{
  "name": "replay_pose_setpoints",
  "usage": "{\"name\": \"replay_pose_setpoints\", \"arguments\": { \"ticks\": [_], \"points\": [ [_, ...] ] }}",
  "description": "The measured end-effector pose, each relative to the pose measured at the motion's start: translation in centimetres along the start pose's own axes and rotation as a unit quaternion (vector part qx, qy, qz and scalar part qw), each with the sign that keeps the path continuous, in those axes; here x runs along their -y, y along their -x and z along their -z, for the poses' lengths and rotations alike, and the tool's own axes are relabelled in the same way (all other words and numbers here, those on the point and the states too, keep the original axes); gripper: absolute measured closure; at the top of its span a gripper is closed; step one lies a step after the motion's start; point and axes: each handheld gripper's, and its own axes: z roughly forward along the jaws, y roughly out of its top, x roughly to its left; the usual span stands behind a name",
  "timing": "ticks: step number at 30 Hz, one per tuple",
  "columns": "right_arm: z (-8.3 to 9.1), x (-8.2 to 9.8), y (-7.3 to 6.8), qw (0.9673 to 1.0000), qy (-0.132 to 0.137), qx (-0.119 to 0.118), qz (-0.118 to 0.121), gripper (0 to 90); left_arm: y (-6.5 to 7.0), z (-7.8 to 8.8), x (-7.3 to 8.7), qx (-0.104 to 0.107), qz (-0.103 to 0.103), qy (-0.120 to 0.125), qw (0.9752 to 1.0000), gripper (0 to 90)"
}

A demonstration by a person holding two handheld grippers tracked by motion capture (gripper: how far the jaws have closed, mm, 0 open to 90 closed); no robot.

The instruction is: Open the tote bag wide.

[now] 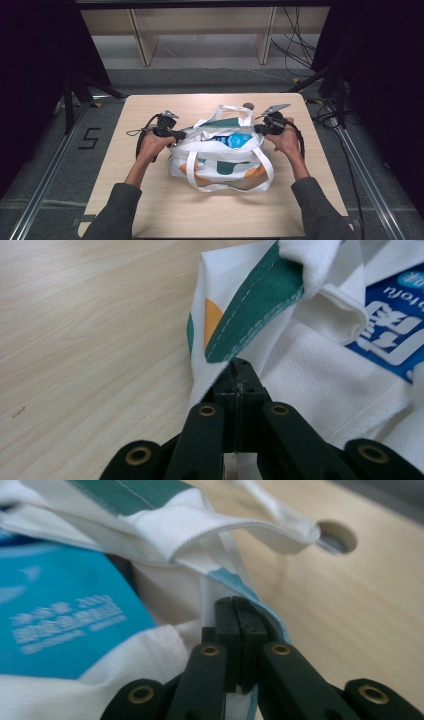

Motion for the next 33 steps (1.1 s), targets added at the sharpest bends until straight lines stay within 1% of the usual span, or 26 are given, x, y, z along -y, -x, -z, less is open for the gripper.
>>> {"name": "replay_pose_setpoints", "arguments": {
  "ticks": [1,2,4,5,8,11,12,13,15,16,17,18,20,21,22,23,24,25,26,27,28,29,30,31,32,33],
  "points": [
    [0.0,0.0,0.0,1.0,0.0,0.0,0.0,90.0,0.0,0.0,0.0,0.0,0.0,0.0,1.0,89.1],
    [1.9,-0.7,-0.5,0.9996,0.026,-0.003,0.01,90.0,0.4,0.5,-0.1,0.0,-0.008,0.005,1.0,88.0],
    [3.9,-1.4,-1.2,0.9986,0.046,-0.021,0.018,90.0,0.9,0.9,-0.4,-0.001,-0.013,0.016,0.9998,87.5],
    [4.5,-1.6,-1.6,0.9965,0.07,-0.031,0.033,90.0,1.2,1.1,-0.6,0.003,-0.013,0.025,0.9996,87.5],
    [6.0,-1.7,-3.9,0.9936,0.076,-0.064,0.053,90.0,2.4,1.0,-1.3,0.021,-0.023,0.029,0.9991,87.7],
    [6.2,-1.5,-6.6,0.9896,0.074,-0.084,0.09,90.0,3.9,0.2,-2.0,0.039,-0.035,0.026,0.9983,87.3],
    [6.2,-1.5,-6.6,0.9896,0.074,-0.084,0.09,90.0,3.9,0.2,-2.0,0.039,-0.035,0.026,0.9983,87.2],
    [5.6,-1.4,-7.9,0.9882,0.053,-0.082,0.118,90.0,4.6,-0.7,-2.5,0.05,-0.048,0.016,0.9975,87.2],
    [4.9,-1.1,-8.6,0.9876,0.017,-0.083,0.132,90.0,5.0,-1.2,-2.7,0.05,-0.049,0.011,0.9975,87.1],
    [4.5,-0.8,-8.7,0.9878,0.012,-0.082,0.132,90.0,4.7,-2.1,-2.8,0.049,-0.046,-0.006,0.9977,87.3],
    [4.5,-0.4,-8.6,0.987,0.013,-0.087,0.134,90.0,4.2,-2.4,-2.8,0.051,-0.031,-0.007,0.9982,88.0],
    [4.7,0.0,-8.6,0.9871,0.011,-0.097,0.127,90.0,3.6,-2.6,-2.7,0.049,-0.019,-0.009,0.9986,88.7],
    [5.4,0.7,-8.7,0.9865,-0.002,-0.11,0.122,90.0,2.6,-2.8,-2.6,0.033,-0.01,-0.012,0.9993,89.3],
    [5.8,1.0,-8.8,0.9848,-0.016,-0.112,0.132,90.0,2.3,-2.9,-2.6,0.034,-0.001,-0.012,0.9993,89.3],
    [6.0,1.5,-9.1,0.9834,-0.028,-0.107,0.144,90.0,2.3,-2.9,-2.6,0.034,-0.001,-0.012,0.9993,89.4],
    [6.2,2.1,-9.3,0.9819,-0.053,-0.106,0.148,90.0,2.1,-3.1,-2.7,0.009,-0.008,-0.024,0.9996,89.4],
    [6.0,2.9,-9.5,0.9805,-0.064,-0.108,0.151,90.0,1.9,-3.3,-2.7,-0.008,-0.021,-0.04,0.9989,89.5],
    [5.8,3.8,-9.7,0.9804,-0.072,-0.112,0.145,90.0,1.6,-3.5,-2.6,-0.03,-0.029,-0.058,0.9974,89.5],
    [5.8,4.6,-9.8,0.9811,-0.072,-0.127,0.127,90.0,1.3,-3.8,-2.4,-0.037,-0.019,-0.049,0.9979,89.5],
    [5.8,4.6,-9.8,0.9811,-0.072,-0.127,0.127,90.0,1.3,-3.8,-2.4,-0.037,-0.019,-0.049,0.9979,89.5],
    [6.0,5.5,-9.6,0.9823,-0.058,-0.138,0.112,90.0,0.8,-3.7,-2.3,-0.022,0.002,-0.049,0.9985,89.6],
    [6.1,5.6,-9.6,0.9813,-0.061,-0.141,0.116,90.0,0.9,-3.7,-2.4,-0.025,0.002,-0.047,0.9986,89.6],
    [6.0,5.7,-9.7,0.982,-0.054,-0.137,0.119,90.0,1.1,-3.7,-2.4,-0.032,-0.007,-0.048,0.9983,89.5],
    [6.0,5.4,-9.7,0.9798,-0.058,-0.138,0.133,90.0,1.4,-3.5,-2.5,-0.036,-0.015,-0.048,0.9981,89.5],
    [6.1,5.3,-9.9,0.9812,-0.065,-0.132,0.125,90.0,1.6,-3.2,-2.6,-0.034,-0.024,-0.051,0.9978,89.5],
    [6.4,5.0,-10.0,0.9813,-0.066,-0.127,0.129,90.0,1.9,-2.8,-2.7,-0.03,-0.026,-0.045,0.9982,89.4]
  ]
}}
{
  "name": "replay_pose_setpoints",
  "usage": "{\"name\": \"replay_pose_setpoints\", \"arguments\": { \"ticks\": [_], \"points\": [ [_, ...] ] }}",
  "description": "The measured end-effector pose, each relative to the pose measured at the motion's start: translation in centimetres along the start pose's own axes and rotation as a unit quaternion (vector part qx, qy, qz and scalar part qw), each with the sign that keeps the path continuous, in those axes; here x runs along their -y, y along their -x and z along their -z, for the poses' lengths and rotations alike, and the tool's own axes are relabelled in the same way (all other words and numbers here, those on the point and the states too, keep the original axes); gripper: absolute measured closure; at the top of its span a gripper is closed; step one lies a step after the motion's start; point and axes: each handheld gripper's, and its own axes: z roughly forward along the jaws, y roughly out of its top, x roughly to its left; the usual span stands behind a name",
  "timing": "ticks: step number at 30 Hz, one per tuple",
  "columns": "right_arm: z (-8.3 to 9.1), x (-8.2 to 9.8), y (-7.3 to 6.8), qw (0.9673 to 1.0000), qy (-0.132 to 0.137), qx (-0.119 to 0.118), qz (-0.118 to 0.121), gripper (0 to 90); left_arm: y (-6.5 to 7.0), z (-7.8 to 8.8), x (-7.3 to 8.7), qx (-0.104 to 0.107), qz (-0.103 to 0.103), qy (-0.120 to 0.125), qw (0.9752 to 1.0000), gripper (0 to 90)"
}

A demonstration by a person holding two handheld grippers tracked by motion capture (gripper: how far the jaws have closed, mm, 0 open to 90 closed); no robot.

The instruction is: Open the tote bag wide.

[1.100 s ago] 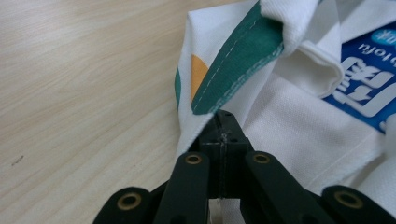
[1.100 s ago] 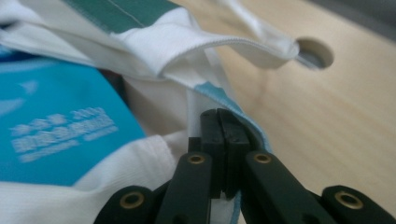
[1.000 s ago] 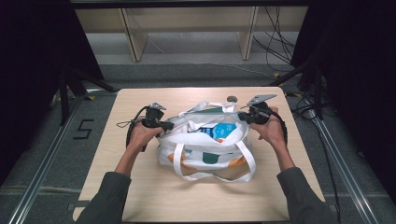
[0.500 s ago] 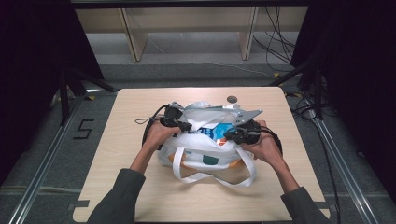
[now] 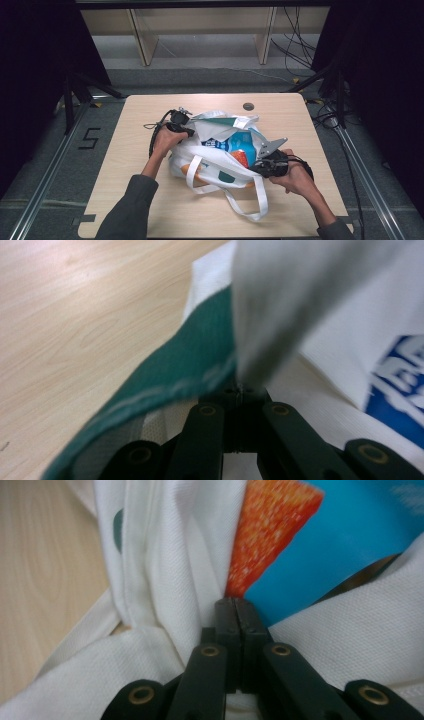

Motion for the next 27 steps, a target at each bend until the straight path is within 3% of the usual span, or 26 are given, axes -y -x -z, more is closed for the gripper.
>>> {"name": "replay_pose_setpoints", "arguments": {
  "ticks": [1,2,5,9,13,14,15,16,18,19,21,23,24,25,27],
  "points": [
    [0.0,0.0,0.0,1.0,0.0,0.0,0.0,90.0,0.0,0.0,0.0,0.0,0.0,0.0,1.0,88.9],
    [0.3,-0.5,0.0,0.9995,0.026,0.017,0.005,90.0,0.5,1.0,-0.1,0.01,-0.008,0.013,0.9998,88.9],
    [1.0,-2.0,-0.3,0.9973,0.068,0.026,0.013,90.0,1.6,2.4,-0.2,0.038,-0.023,0.033,0.9985,88.9],
    [0.5,-4.8,-1.1,0.9947,0.093,0.032,0.031,89.3,2.7,2.8,-0.6,0.075,-0.036,0.041,0.9957,89.1],
    [-1.5,-6.9,-1.4,0.9952,0.074,0.051,0.039,89.3,3.1,3.1,-0.7,0.096,-0.035,0.042,0.9939,89.2],
    [-2.0,-7.1,-1.4,0.9957,0.069,0.051,0.035,89.4,3.3,3.3,-0.7,0.108,-0.02,0.057,0.9923,89.1],
    [-2.4,-7.3,-1.4,0.9955,0.071,0.05,0.036,89.5,3.3,3.6,-0.7,0.116,-0.019,0.064,0.991,89.0],
    [-2.7,-7.4,-1.4,0.9962,0.066,0.048,0.029,89.8,3.3,3.9,-0.8,0.115,-0.019,0.073,0.9905,89.0],
    [-2.9,-7.4,-1.2,0.9956,0.071,0.043,0.042,90.0,3.3,3.8,-1.1,0.105,-0.021,0.08,0.991,89.0],
    [-2.9,-7.3,-1.4,0.9964,0.071,0.036,0.031,90.0,3.1,3.4,-1.3,0.102,-0.03,0.069,0.9919,89.0],
    [-3.0,-7.2,-1.6,0.9964,0.072,0.028,0.033,90.0,3.0,2.8,-1.6,0.097,-0.022,0.067,0.9928,89.3],
    [-3.2,-6.9,-2.2,0.9971,0.066,0.014,0.035,90.0,2.9,0.6,-2.9,0.08,-0.017,0.053,0.9952,89.3],
    [-3.2,-6.9,-2.2,0.9971,0.066,0.014,0.035,90.0,2.9,0.6,-2.9,0.08,-0.017,0.053,0.9952,89.4],
    [-3.5,-6.6,-2.9,0.9975,0.054,-0.005,0.045,90.0,2.5,-0.7,-3.9,0.078,-0.004,0.044,0.996,89.4],
    [-3.8,-6.2,-3.7,0.9962,0.048,-0.023,0.07,90.0,2.3,-1.2,-4.4,0.077,0.005,0.039,0.9962,89.4]
  ]
}}
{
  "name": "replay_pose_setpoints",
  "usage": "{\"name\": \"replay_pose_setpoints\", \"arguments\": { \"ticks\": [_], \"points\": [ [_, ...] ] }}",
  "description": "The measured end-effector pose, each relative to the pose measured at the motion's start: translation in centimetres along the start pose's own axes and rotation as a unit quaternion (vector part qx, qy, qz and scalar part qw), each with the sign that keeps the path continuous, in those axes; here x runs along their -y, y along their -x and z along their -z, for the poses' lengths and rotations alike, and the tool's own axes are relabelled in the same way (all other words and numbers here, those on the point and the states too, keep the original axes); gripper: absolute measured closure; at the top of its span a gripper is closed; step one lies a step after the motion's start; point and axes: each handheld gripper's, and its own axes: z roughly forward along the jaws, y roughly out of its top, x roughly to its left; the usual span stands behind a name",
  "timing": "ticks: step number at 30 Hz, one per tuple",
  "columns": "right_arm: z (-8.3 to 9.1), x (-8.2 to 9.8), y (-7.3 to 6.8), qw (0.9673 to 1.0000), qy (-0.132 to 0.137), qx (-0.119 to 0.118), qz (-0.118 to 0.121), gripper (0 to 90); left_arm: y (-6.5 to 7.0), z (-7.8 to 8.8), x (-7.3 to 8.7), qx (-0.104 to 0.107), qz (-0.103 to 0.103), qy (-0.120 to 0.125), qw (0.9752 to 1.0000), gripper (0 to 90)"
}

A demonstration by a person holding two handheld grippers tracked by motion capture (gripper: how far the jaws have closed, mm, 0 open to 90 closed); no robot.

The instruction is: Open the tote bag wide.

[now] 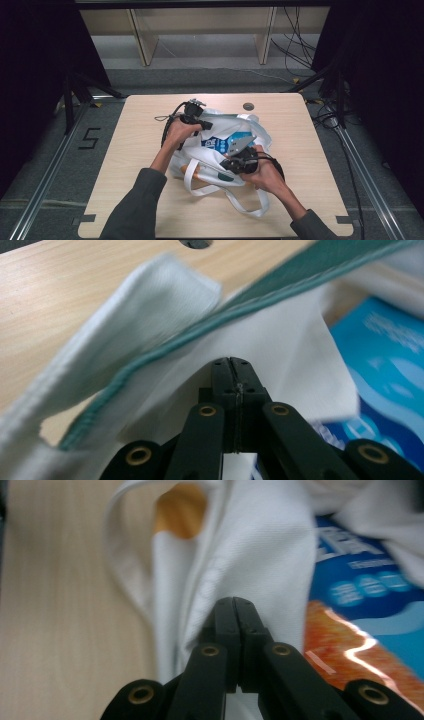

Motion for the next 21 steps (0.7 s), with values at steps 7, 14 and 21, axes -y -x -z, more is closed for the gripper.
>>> {"name": "replay_pose_setpoints", "arguments": {
  "ticks": [7,14,21],
  "points": [
    [-0.9,1.0,-2.6,0.9985,-0.031,-0.026,0.036,90.0,-1.7,-2.1,-1.8,-0.036,0.037,-0.012,0.9986,89.7],
    [-0.5,0.9,-2.3,0.9988,-0.019,-0.02,0.04,90.0,-1.1,-0.7,-1.6,-0.03,0.016,-0.015,0.9993,89.5],
    [4.2,0.1,2.0,0.9955,0.054,0.076,-0.015,90.0,0.6,3.3,1.3,0.003,-0.018,-0.008,0.9998,88.0]
  ]
}}
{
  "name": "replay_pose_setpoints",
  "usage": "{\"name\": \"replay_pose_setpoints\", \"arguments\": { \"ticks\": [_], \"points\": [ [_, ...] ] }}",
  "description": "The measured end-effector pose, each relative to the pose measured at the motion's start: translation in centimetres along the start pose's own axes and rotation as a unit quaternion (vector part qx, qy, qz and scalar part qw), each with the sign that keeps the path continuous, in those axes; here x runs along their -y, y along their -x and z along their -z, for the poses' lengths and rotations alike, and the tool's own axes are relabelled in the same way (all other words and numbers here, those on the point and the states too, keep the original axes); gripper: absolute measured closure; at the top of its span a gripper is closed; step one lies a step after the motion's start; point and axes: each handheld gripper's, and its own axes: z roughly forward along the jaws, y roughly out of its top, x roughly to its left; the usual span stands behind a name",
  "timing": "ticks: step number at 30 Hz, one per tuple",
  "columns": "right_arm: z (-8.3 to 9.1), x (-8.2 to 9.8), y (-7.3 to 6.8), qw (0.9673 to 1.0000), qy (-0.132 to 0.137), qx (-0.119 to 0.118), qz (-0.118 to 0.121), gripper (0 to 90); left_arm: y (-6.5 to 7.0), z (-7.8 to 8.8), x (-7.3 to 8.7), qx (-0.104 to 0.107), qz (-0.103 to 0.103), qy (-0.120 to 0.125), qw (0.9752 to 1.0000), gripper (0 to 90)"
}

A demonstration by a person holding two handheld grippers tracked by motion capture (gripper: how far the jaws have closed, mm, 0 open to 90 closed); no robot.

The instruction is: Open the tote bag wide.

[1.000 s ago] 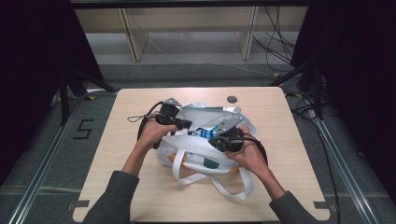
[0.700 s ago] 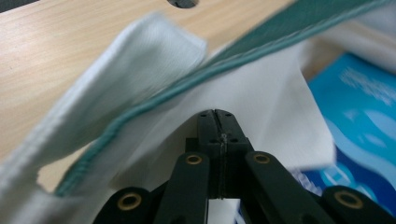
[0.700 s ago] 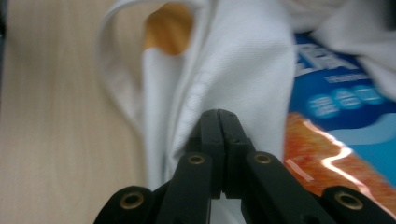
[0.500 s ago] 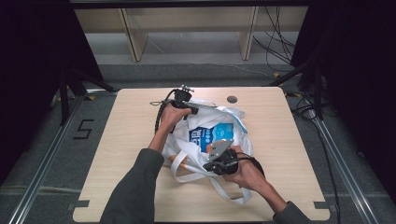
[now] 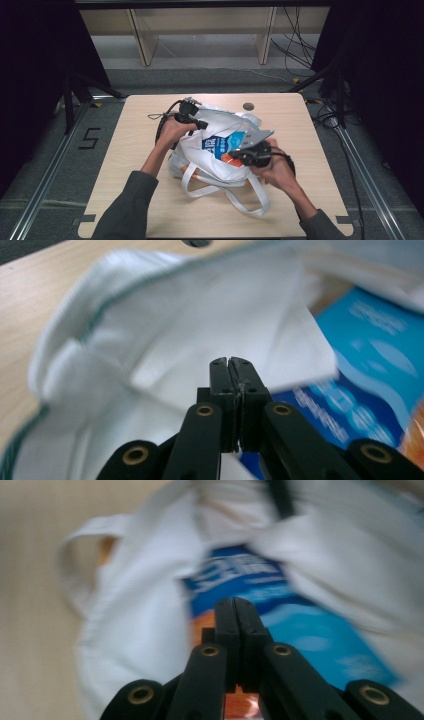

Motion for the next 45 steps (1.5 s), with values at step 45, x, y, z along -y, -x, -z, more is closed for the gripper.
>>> {"name": "replay_pose_setpoints", "arguments": {
  "ticks": [45],
  "points": [
    [0.2,2.7,5.1,0.9978,-0.036,0.018,-0.053,90.0,0.1,-0.2,1.8,-0.064,-0.023,0.018,0.9976,83.4]
  ]
}}
